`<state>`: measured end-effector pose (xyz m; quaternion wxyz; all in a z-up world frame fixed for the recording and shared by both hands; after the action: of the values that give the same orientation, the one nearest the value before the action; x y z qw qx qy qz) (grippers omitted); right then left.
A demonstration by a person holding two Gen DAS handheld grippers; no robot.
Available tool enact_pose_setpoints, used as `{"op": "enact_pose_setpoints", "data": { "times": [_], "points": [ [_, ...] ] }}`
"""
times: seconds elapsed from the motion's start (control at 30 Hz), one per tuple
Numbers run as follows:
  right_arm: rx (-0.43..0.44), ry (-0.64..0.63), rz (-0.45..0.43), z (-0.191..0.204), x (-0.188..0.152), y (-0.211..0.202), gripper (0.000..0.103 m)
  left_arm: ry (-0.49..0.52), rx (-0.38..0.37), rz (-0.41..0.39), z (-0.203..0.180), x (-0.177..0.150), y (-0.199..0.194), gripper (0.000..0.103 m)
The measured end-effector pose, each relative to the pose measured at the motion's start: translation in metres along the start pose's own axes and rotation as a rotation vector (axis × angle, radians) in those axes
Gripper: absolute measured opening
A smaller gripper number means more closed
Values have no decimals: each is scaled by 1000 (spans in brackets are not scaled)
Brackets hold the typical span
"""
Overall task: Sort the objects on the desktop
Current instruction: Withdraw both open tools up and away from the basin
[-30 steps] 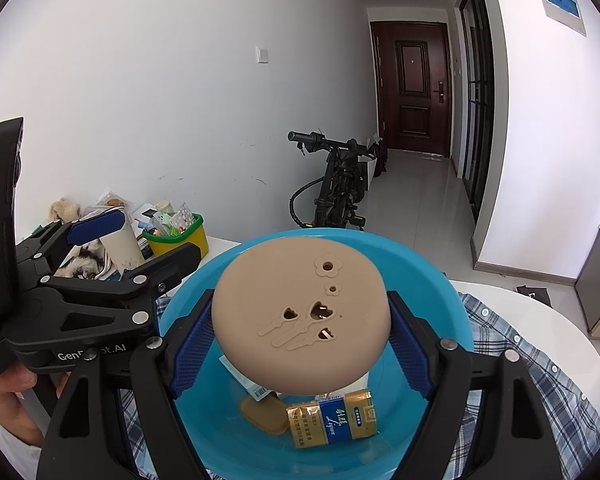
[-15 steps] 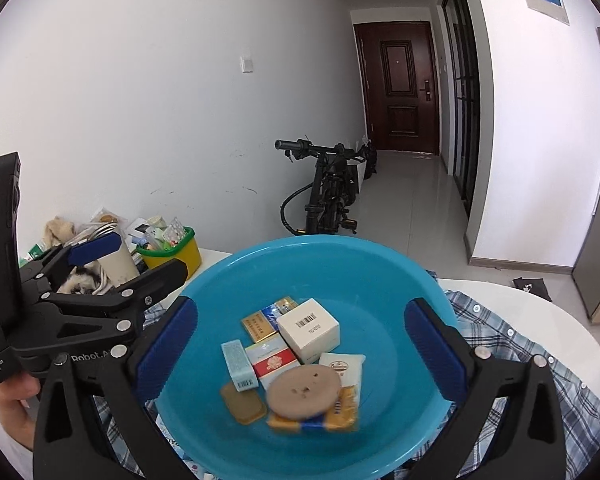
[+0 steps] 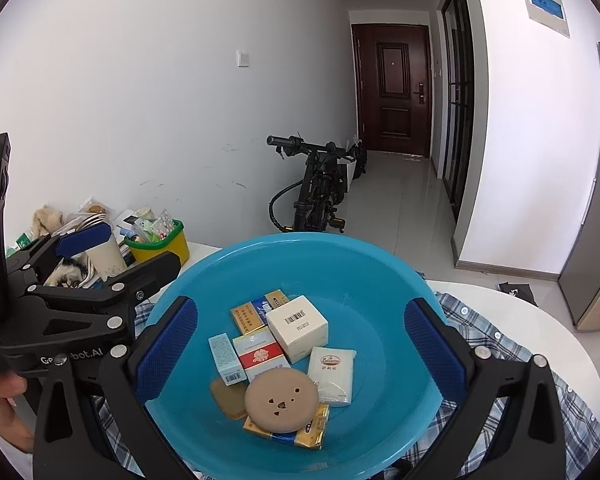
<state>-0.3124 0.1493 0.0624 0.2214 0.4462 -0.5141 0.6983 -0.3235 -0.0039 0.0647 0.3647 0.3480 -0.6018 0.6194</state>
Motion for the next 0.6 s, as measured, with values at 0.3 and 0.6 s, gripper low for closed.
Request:
{"op": "enact_pose_setpoints", "data": {
  "times": [0.3, 0.6],
  "points": [
    [-8, -2, 8, 2, 0, 0, 103, -5, -3, -3, 2, 1, -1, 103],
    [-12, -7, 5, 3, 1, -3, 103, -5, -3, -7, 1, 0, -2, 103]
  ]
}}
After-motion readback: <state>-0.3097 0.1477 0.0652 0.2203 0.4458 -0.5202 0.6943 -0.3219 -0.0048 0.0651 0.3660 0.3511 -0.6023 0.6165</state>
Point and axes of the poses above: each gripper's, at about its wrist camera, not at the fingertips, and y roughly the way its jaws point, z to its left, x to its top, the point moved 9 cm from there along y, roughly the way its jaws point
